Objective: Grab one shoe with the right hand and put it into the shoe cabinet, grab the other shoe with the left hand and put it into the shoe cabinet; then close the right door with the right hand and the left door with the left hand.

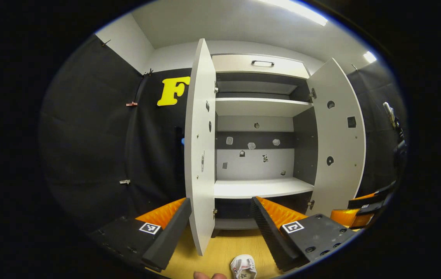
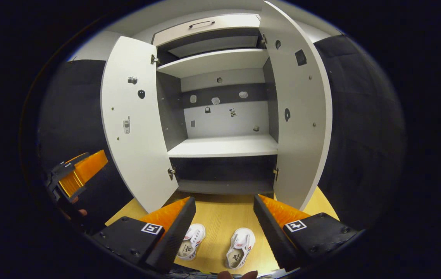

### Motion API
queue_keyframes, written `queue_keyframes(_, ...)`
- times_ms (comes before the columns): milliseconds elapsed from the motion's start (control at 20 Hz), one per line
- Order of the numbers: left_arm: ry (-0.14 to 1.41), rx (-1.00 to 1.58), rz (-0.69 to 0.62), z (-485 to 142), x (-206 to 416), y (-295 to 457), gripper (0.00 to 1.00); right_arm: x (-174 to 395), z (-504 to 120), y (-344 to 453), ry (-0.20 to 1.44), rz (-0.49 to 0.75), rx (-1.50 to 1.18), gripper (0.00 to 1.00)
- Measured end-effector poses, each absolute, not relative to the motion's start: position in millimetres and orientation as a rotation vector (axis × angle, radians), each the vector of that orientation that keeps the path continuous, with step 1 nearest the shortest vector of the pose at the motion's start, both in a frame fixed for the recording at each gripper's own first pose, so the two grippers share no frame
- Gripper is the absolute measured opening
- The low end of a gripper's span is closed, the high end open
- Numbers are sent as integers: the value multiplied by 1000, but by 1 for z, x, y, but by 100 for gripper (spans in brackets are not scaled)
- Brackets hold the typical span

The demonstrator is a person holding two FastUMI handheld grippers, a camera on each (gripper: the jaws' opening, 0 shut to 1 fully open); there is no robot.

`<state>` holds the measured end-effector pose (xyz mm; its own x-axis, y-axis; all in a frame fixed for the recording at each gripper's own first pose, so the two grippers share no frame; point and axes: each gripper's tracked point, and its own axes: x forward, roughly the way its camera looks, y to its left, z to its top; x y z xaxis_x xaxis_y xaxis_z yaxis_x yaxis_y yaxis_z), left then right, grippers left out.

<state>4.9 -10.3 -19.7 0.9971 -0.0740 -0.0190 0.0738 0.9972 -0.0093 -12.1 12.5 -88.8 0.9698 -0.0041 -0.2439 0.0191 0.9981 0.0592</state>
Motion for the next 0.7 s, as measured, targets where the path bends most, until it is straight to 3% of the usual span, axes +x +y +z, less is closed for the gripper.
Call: queue_keyframes(700, 79, -8, -54, -47, 3, -1, 97, -29, -322, 15, 762, -38, 167, 98)
